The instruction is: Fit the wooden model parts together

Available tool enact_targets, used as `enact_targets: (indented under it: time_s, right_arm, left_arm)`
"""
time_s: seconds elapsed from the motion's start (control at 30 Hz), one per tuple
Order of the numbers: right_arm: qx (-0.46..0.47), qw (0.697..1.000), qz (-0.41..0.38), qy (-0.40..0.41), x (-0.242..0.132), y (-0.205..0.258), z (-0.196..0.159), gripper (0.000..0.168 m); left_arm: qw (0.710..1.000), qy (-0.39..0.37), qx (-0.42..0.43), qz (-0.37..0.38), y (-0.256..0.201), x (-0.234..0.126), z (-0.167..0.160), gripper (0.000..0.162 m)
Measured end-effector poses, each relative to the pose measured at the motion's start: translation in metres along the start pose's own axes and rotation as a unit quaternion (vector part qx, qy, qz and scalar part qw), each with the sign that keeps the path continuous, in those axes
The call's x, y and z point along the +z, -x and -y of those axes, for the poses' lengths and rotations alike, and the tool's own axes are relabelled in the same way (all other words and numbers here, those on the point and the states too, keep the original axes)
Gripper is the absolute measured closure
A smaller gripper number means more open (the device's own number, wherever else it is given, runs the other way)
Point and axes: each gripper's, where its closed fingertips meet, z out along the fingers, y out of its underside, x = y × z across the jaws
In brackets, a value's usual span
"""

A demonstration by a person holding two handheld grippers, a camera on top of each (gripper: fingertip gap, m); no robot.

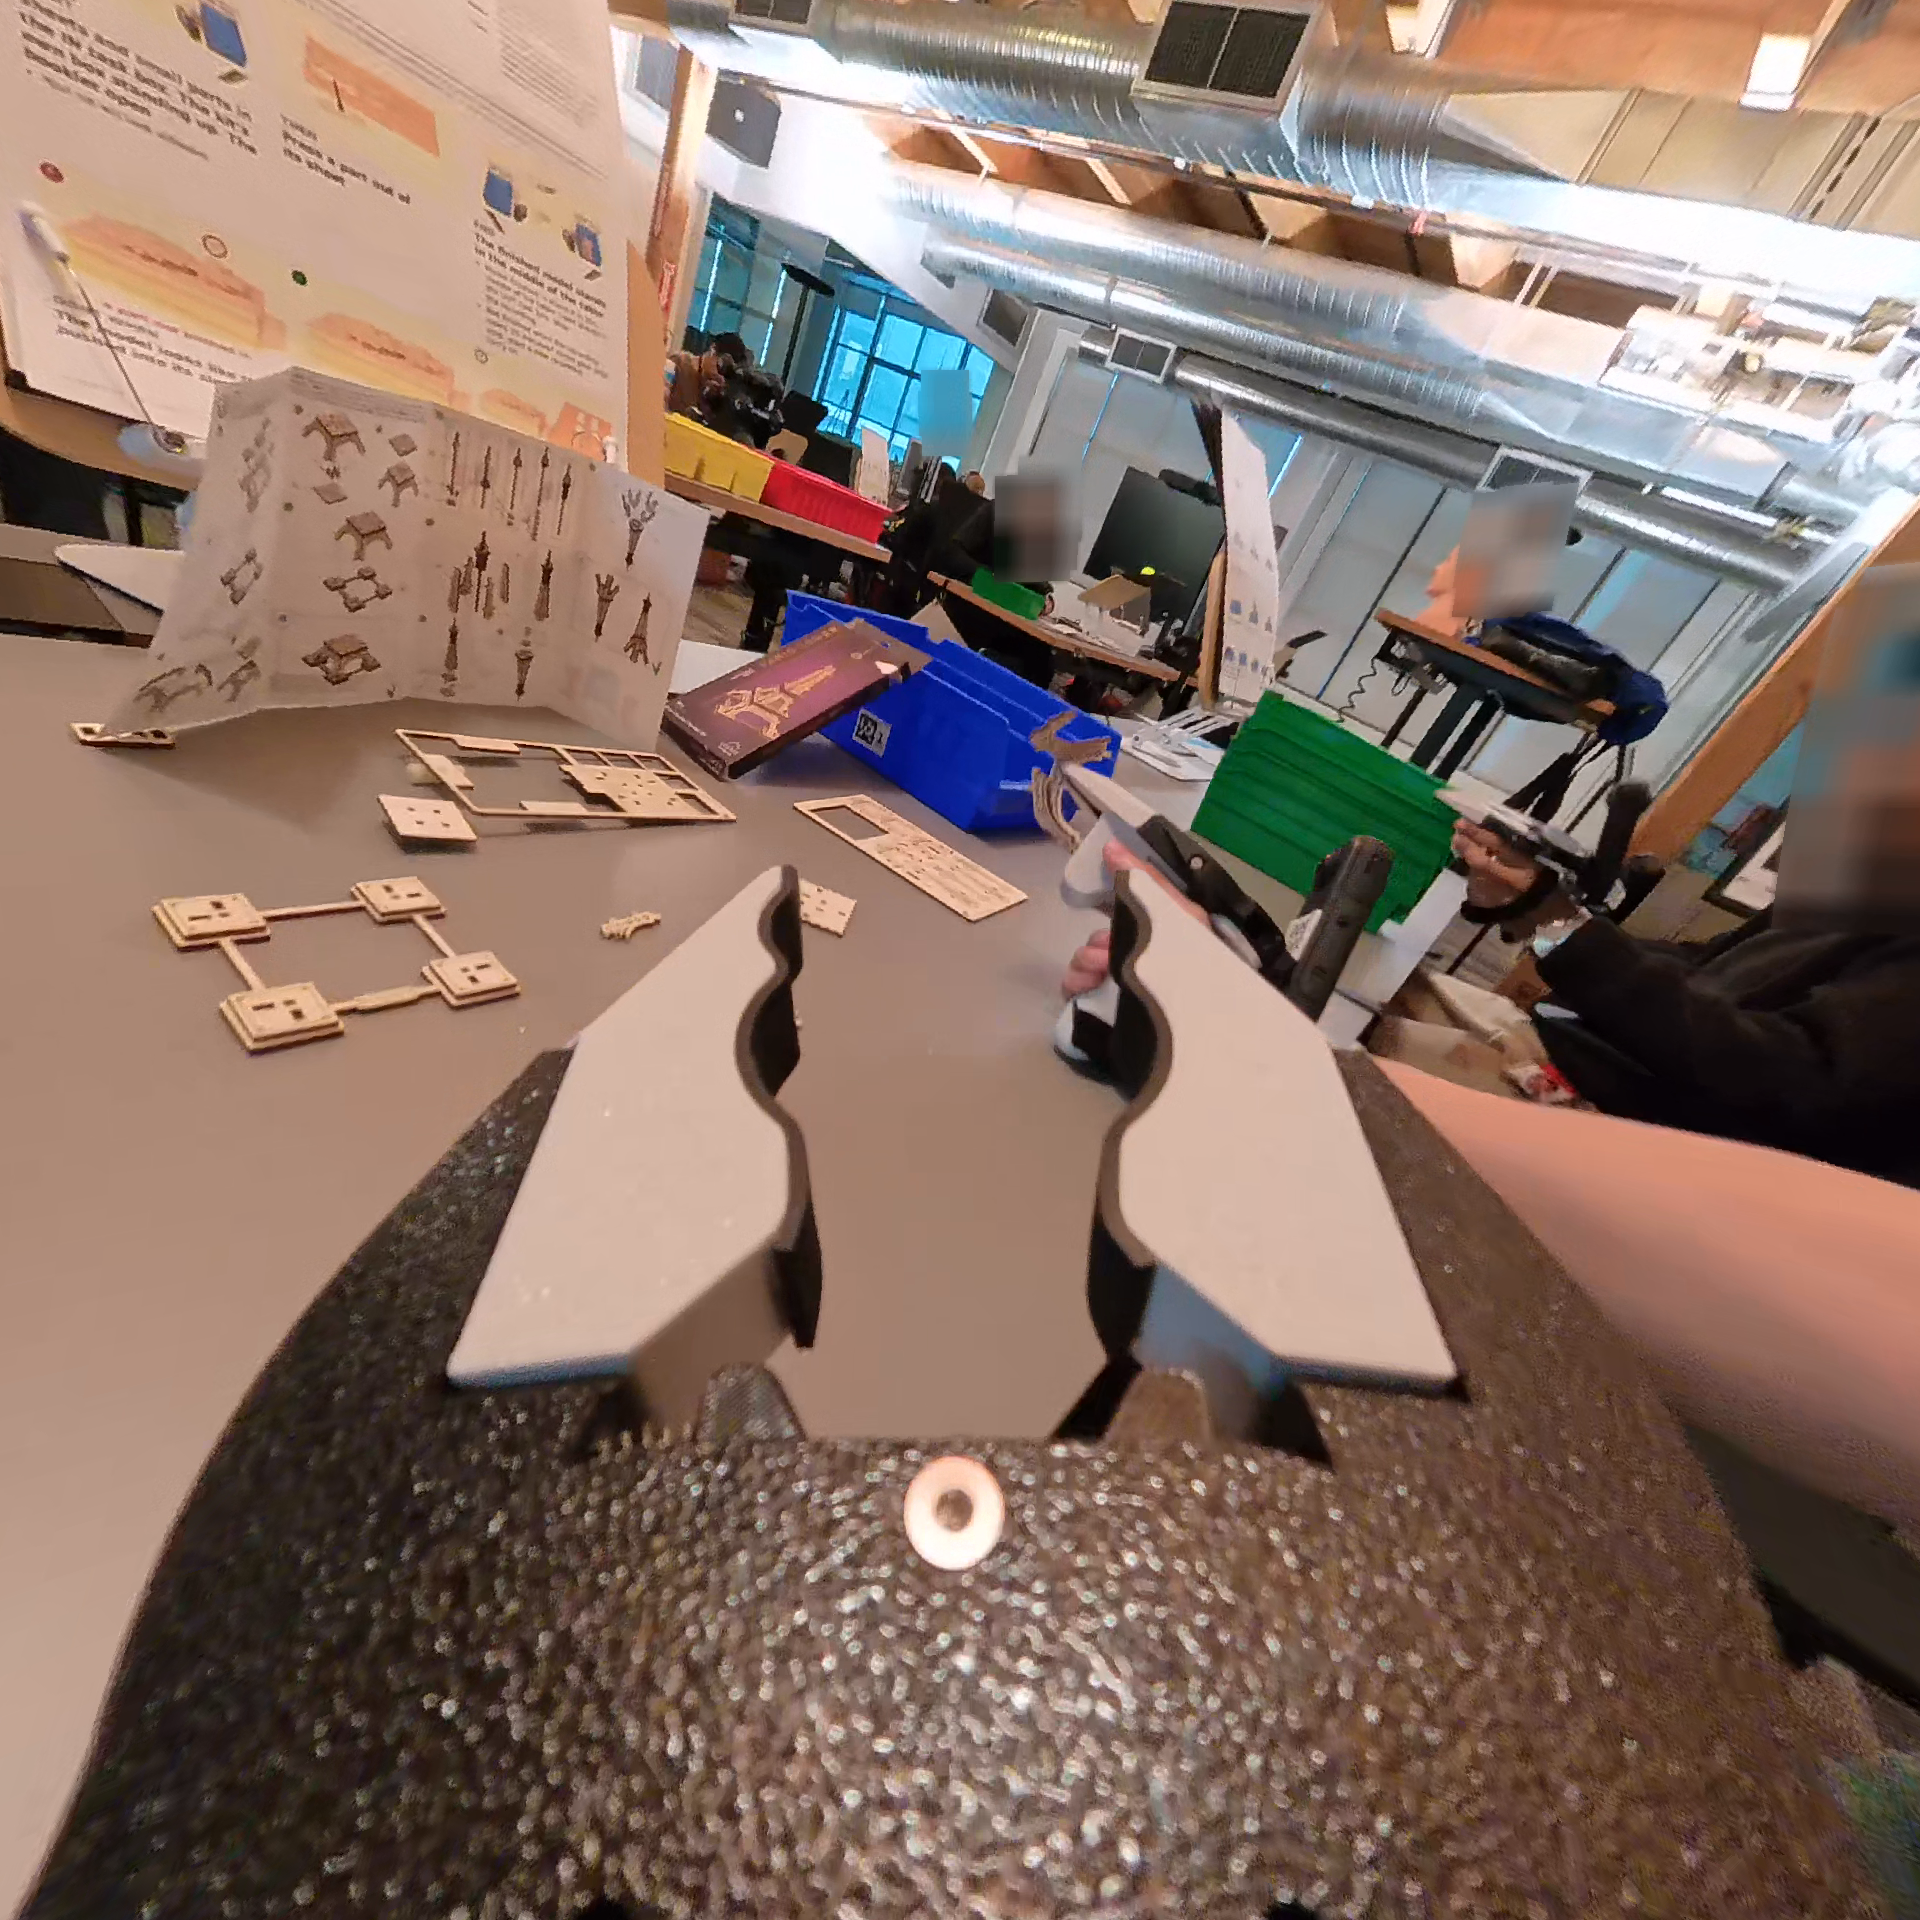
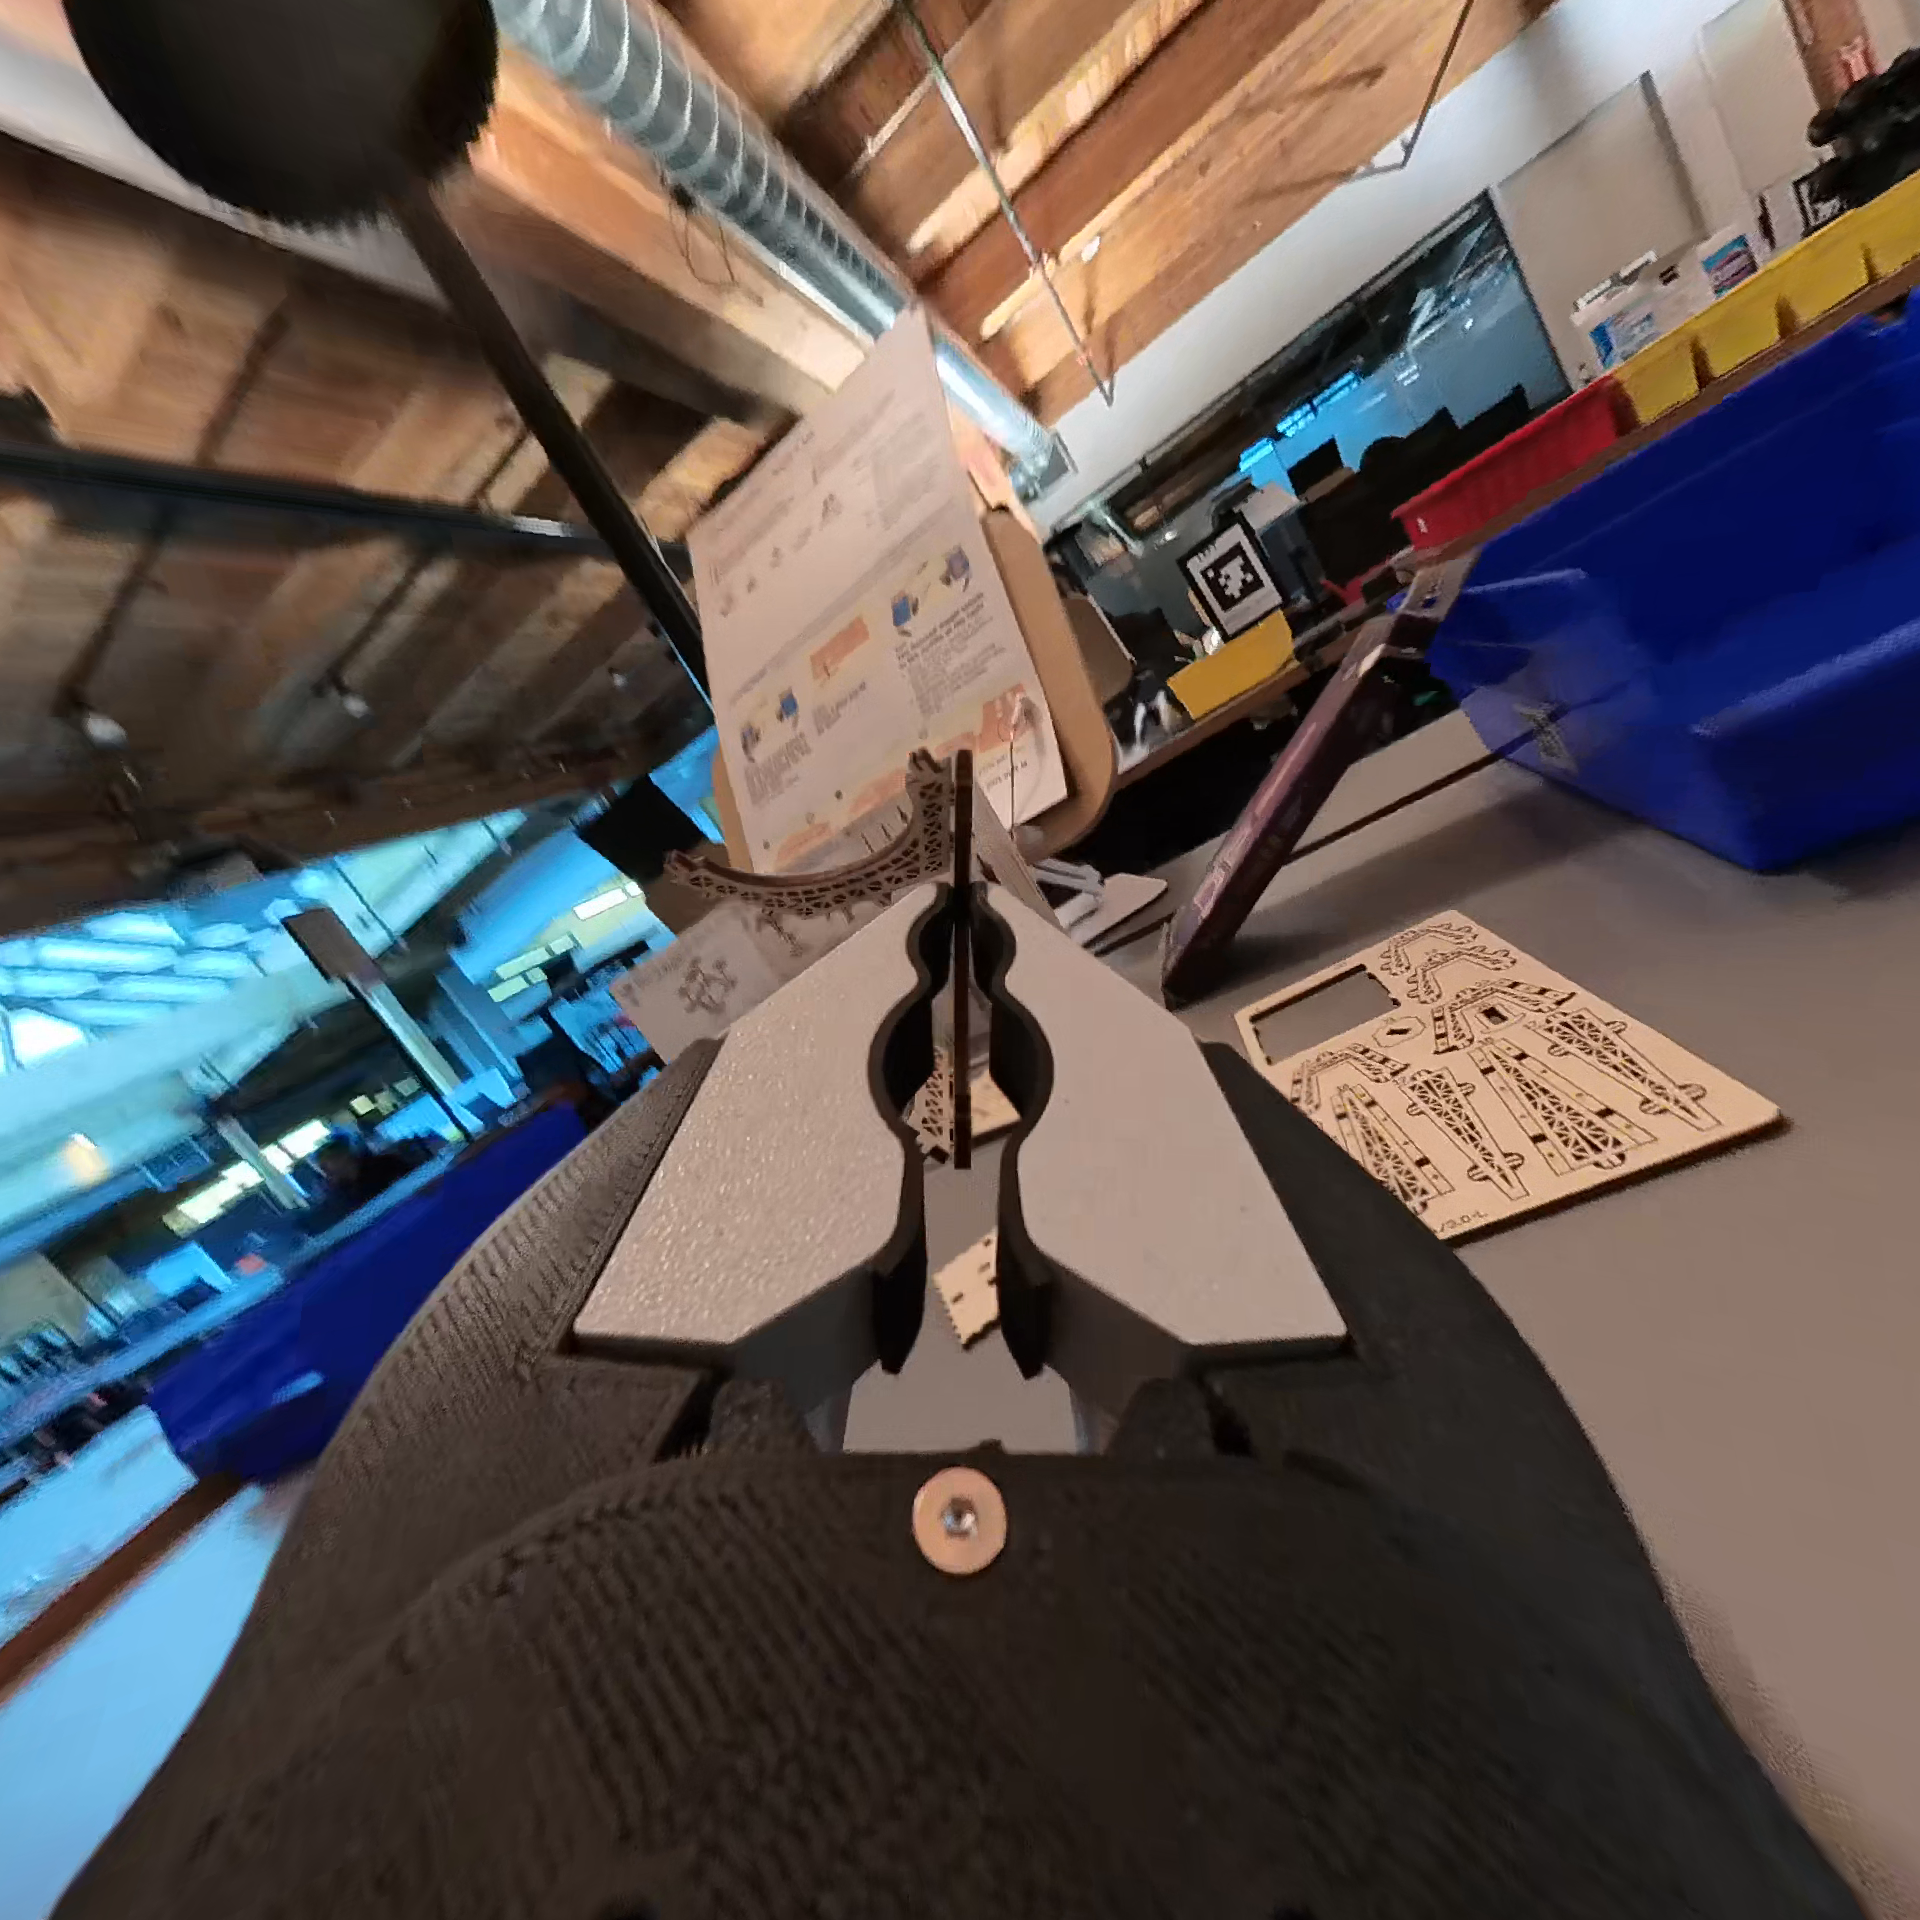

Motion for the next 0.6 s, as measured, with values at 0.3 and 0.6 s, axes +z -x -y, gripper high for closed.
enact_targets:
  time_s: [0.3,0.6]
  right_arm:
    - [0.044,0.994,0.091,-0.049,-0.01,0.015,0.011,0.168]
    - [0.02,0.987,0.143,-0.073,-0.011,0.034,0.012,0.168]
  left_arm:
    - [0.999,-0.014,-0.035,0.03,-0.009,-0.055,-0.039,0.106]
    - [0.991,-0.051,-0.021,0.121,0.027,-0.135,-0.052,0.107]
